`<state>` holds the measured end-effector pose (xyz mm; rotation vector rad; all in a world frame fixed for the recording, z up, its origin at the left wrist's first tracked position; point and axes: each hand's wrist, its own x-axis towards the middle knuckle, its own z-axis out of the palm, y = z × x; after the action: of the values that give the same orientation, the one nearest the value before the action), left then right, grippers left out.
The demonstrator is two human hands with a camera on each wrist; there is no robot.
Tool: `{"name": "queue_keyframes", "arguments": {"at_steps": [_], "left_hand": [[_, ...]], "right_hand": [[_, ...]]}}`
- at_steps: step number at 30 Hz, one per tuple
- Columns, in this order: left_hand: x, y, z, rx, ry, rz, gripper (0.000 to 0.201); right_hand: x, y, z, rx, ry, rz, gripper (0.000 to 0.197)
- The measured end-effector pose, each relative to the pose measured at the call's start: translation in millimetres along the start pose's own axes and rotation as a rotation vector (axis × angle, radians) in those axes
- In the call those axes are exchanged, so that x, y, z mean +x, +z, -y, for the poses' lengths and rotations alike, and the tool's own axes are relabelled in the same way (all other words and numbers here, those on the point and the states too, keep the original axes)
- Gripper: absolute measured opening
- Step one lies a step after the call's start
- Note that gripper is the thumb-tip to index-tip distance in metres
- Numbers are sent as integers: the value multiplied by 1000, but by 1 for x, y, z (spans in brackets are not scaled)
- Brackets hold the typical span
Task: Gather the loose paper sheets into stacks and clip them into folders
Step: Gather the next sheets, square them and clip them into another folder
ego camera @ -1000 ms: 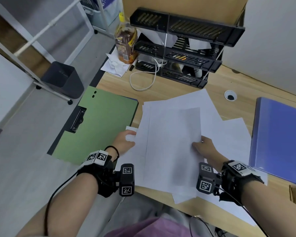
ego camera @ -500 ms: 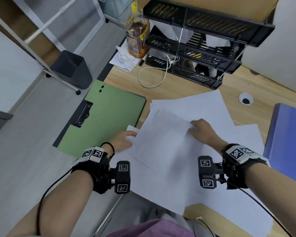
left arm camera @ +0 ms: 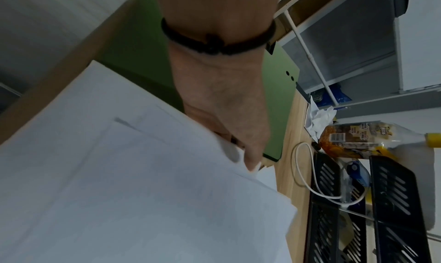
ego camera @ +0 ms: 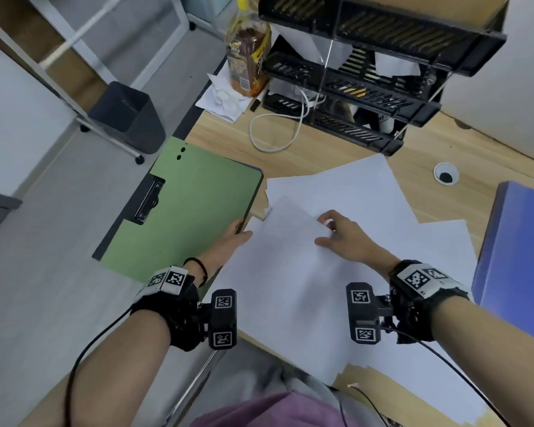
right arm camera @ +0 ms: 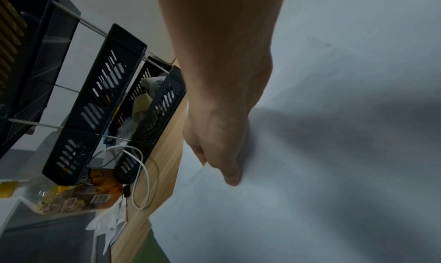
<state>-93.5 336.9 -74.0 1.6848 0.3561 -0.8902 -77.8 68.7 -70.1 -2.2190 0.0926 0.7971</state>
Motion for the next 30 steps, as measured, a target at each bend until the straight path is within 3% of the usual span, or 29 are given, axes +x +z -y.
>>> {"name": "queue_keyframes", "arguments": {"at_steps": [2,4,7,9,12,14,16,18,22,24,26,28,30], "left_hand": [[-1,6,-8,51,32,89,51],[-2,12,-15,149,82,167,48],[-1,18,-26,371,166,137,42],[0,16,-33,388,211,154,37],[-3,10,-47,366,305,198,32],[0,6,-54,344,352,134,27],[1,2,-61,288,360,38,22],[1,0,-66,224,377,-29,21],[-6,5,-80,17,400,-178,39],[-8,15,-86,-102,383,-115,54],[-16,31,-94,-150,392,54,60],[-28,50,-105,-111,461,162,52],[-39,67,-117,-73,534,158,41]], "right_hand": [[-5,8,0,-34,-17,33,17],[-7,21,0,-3,-10,34,20],[-8,36,3,-42,5,-31,54],[-11,34,6,-47,8,-50,73],[-29,17,6,151,2,44,55],[-47,7,2,208,19,9,32],[-64,2,-5,284,50,-56,16],[-84,-3,-8,375,67,-135,12],[-115,-25,-9,575,45,-407,11],[-130,-37,-7,661,-11,-522,18],[-143,-48,-1,746,-78,-600,21],[-155,-56,8,773,-150,-639,21],[-163,-60,16,758,-193,-656,25]]}}
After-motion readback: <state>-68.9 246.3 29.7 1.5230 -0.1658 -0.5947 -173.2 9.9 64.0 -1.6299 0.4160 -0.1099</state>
